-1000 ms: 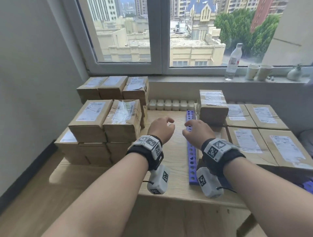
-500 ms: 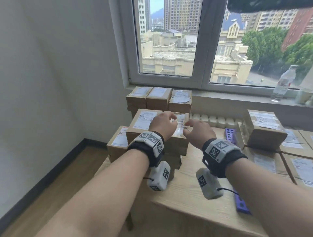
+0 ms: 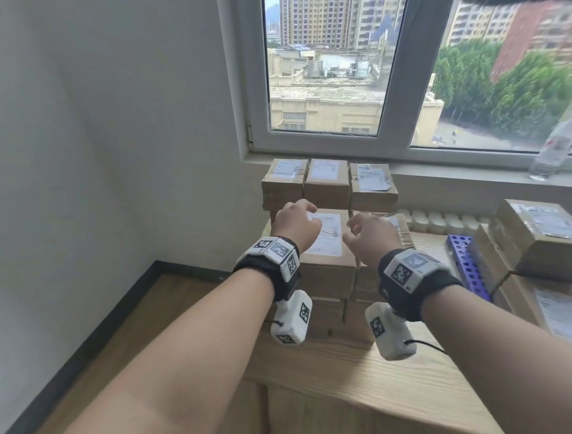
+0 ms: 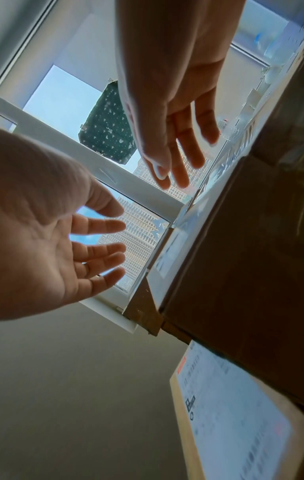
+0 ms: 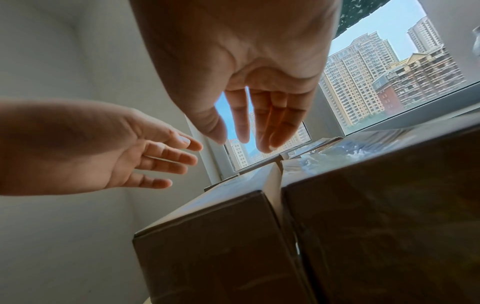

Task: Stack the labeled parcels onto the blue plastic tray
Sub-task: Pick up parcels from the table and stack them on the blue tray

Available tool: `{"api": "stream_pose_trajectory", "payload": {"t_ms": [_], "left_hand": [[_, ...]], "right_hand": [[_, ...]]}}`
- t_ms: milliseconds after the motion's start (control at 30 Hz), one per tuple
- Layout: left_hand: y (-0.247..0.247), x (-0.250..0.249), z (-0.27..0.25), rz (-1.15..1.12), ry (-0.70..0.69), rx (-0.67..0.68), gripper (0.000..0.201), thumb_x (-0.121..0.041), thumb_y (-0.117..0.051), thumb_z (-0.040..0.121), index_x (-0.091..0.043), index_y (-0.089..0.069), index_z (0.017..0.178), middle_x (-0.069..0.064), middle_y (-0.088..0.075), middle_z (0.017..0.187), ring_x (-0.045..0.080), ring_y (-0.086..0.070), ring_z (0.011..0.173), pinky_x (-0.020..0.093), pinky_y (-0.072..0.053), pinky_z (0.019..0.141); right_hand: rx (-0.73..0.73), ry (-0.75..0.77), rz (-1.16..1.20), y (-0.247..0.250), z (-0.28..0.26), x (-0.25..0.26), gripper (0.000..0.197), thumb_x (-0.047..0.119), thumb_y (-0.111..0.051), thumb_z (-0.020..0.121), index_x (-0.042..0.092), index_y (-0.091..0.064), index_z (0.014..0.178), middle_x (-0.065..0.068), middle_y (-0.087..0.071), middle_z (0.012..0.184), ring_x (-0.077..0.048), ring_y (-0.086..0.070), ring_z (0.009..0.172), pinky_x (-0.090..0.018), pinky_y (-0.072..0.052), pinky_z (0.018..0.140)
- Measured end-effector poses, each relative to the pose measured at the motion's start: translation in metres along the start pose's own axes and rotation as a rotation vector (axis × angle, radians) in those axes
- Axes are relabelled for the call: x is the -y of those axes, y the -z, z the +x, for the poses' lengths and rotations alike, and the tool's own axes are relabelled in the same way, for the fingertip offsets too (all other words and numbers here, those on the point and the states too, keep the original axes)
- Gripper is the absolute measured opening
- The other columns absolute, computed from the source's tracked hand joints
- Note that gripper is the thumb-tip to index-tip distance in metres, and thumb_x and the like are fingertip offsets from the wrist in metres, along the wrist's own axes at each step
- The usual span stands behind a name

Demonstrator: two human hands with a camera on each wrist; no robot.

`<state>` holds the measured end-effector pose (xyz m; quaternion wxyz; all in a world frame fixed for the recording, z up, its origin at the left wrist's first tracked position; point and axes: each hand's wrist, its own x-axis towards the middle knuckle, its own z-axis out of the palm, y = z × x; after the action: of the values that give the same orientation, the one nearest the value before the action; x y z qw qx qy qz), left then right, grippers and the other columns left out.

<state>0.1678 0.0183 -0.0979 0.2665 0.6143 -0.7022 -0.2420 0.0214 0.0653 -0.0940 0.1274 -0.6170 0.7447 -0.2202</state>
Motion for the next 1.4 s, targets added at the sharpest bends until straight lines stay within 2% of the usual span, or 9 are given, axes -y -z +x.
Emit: {"api": "stream_pose_trajectory", "payload": {"t_ms": [133, 267, 367, 533, 733, 1000, 1200, 1300, 1400], "left_hand": [[-0.007, 0.020, 0.014, -0.082, 0.126, 0.079, 0.047, -0.029, -0.054, 0.092, -0.021, -0.046, 0.137, 0.008, -0.045, 0.139, 0.027, -0.048, 0.126, 0.041, -0.040, 0.108], [-0.014, 0.033, 0.025, -0.146, 0.220, 0.148, 0.054, -0.031, -0.054, 0.093, -0.017, -0.038, 0.142, 0.009, -0.042, 0.145, 0.028, -0.046, 0.129, 0.036, -0.038, 0.108], [-0.020, 0.036, 0.029, -0.161, 0.271, 0.180, 0.059, -0.032, -0.053, 0.092, -0.015, -0.035, 0.146, 0.009, -0.043, 0.146, 0.028, -0.045, 0.131, 0.037, -0.037, 0.109], [-0.032, 0.038, 0.032, -0.214, 0.330, 0.232, 0.060, -0.037, -0.054, 0.085, -0.010, -0.042, 0.137, 0.011, -0.057, 0.134, 0.031, -0.055, 0.120, 0.041, -0.044, 0.104], [-0.042, 0.050, 0.035, -0.254, 0.414, 0.275, 0.069, -0.054, -0.049, 0.092, -0.004, -0.046, 0.139, 0.013, -0.057, 0.135, 0.032, -0.056, 0.117, 0.033, -0.043, 0.098], [-0.045, 0.058, 0.033, -0.323, 0.464, 0.283, 0.083, -0.068, -0.052, 0.085, -0.004, -0.052, 0.138, 0.012, -0.058, 0.136, 0.032, -0.057, 0.120, 0.037, -0.040, 0.108], [-0.047, 0.063, 0.032, -0.360, 0.460, 0.278, 0.084, -0.068, -0.053, 0.085, -0.003, -0.053, 0.138, 0.013, -0.057, 0.137, 0.031, -0.056, 0.121, 0.038, -0.040, 0.109], [-0.045, 0.065, 0.029, -0.386, 0.470, 0.283, 0.094, -0.076, -0.053, 0.073, -0.006, -0.055, 0.136, 0.011, -0.060, 0.134, 0.030, -0.059, 0.119, 0.039, -0.041, 0.108], [-0.043, 0.068, 0.026, -0.422, 0.467, 0.234, 0.081, -0.067, -0.056, 0.081, -0.006, -0.057, 0.134, 0.010, -0.060, 0.133, 0.029, -0.059, 0.119, 0.038, -0.042, 0.108]], "right_hand": [[-0.004, -0.067, -0.021, -0.009, 0.006, 0.001, 0.037, 0.031, -0.055, 0.092, 0.017, -0.060, 0.126, -0.003, -0.063, 0.125, -0.023, -0.056, 0.115, -0.035, -0.046, 0.097], [0.001, -0.115, -0.024, -0.014, 0.010, -0.002, 0.037, 0.030, -0.057, 0.092, 0.016, -0.059, 0.127, -0.004, -0.064, 0.123, -0.023, -0.057, 0.114, -0.034, -0.047, 0.095], [-0.001, -0.144, 0.005, -0.017, 0.011, -0.005, 0.036, 0.029, -0.057, 0.092, 0.017, -0.059, 0.126, -0.004, -0.064, 0.122, -0.023, -0.058, 0.111, -0.033, -0.048, 0.094], [-0.024, -0.138, 0.023, -0.020, 0.012, -0.009, 0.035, 0.030, -0.057, 0.092, 0.017, -0.060, 0.124, -0.002, -0.066, 0.118, -0.021, -0.060, 0.106, -0.032, -0.049, 0.091], [0.002, -0.133, 0.020, -0.021, 0.014, -0.015, 0.037, 0.029, -0.059, 0.090, 0.018, -0.059, 0.125, -0.002, -0.064, 0.120, -0.021, -0.058, 0.110, -0.034, -0.047, 0.094], [0.002, -0.087, -0.028, -0.026, 0.013, -0.019, 0.031, 0.030, -0.058, 0.091, 0.015, -0.065, 0.118, -0.006, -0.057, 0.126, -0.024, -0.051, 0.116, -0.032, -0.040, 0.095], [0.045, -0.092, -0.049, -0.028, 0.013, -0.021, 0.033, 0.035, -0.053, 0.094, 0.015, -0.070, 0.114, -0.007, -0.049, 0.130, -0.023, -0.045, 0.123, -0.034, -0.038, 0.103], [0.049, -0.084, -0.056, -0.028, 0.013, -0.021, 0.034, 0.036, -0.051, 0.095, 0.015, -0.073, 0.110, -0.006, -0.049, 0.128, -0.022, -0.044, 0.124, -0.034, -0.037, 0.104], [0.052, -0.074, -0.056, -0.029, 0.012, -0.023, 0.033, 0.036, -0.051, 0.093, 0.017, -0.076, 0.103, -0.006, -0.055, 0.122, -0.023, -0.043, 0.122, -0.035, -0.036, 0.105]]}}
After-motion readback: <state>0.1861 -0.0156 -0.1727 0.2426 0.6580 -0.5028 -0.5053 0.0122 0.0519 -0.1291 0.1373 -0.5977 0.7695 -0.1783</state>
